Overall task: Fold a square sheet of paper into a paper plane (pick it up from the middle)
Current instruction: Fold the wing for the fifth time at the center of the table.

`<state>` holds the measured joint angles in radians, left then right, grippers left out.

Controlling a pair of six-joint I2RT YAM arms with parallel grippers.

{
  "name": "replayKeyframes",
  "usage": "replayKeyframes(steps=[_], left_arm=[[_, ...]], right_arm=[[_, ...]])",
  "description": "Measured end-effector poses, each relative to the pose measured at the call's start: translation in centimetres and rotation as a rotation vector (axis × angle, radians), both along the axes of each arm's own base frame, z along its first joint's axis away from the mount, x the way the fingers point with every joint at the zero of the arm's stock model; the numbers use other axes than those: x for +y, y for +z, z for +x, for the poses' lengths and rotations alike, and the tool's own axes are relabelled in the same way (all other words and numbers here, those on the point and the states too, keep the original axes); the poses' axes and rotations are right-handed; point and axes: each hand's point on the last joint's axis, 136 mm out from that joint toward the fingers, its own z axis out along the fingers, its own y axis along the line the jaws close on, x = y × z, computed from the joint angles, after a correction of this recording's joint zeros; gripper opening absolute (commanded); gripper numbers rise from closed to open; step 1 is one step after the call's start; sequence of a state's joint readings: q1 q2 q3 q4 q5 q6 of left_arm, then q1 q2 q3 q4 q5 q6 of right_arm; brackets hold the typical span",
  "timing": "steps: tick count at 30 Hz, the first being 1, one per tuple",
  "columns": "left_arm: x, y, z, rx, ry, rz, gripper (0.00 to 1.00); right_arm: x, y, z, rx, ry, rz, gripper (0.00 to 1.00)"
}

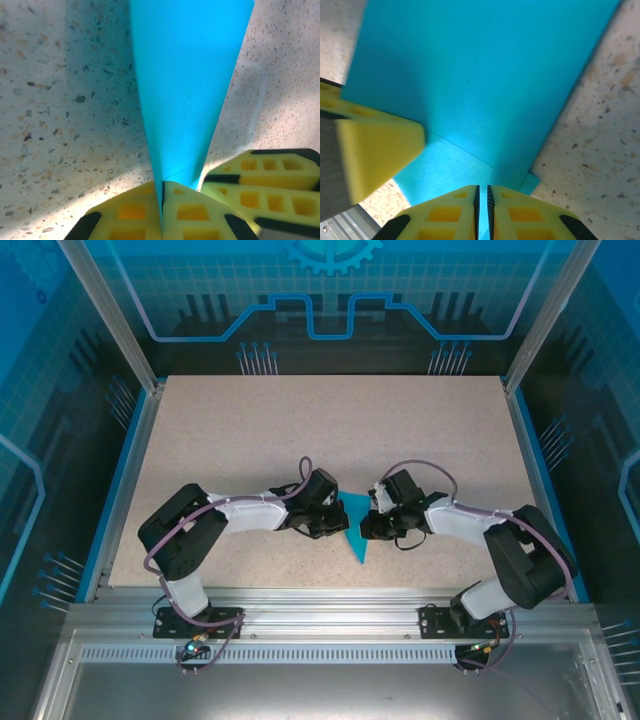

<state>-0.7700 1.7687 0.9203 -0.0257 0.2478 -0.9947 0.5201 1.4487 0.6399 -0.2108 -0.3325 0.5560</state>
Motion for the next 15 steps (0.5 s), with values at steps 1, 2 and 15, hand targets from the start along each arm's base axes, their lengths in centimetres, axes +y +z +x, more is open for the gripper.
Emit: replayKeyframes(steps=[1, 2, 15], left_arm=[[0.0, 0.0, 0.0, 0.004, 0.002, 0.002, 0.0], [0.1, -0.1, -0.1, 0.009, 0.005, 0.005, 0.0], [0.0, 0.5, 0.0, 0.053, 0.042, 0.01, 0.0]], right_arm=[[0.1, 0.6, 0.0, -0.029, 0.002, 0.004, 0.24], [0.2, 1.5, 0.0, -0.065, 0.004, 0.01, 0.3], [1.0, 1.9, -4.5, -0.36, 0.113, -0.111, 0.51]])
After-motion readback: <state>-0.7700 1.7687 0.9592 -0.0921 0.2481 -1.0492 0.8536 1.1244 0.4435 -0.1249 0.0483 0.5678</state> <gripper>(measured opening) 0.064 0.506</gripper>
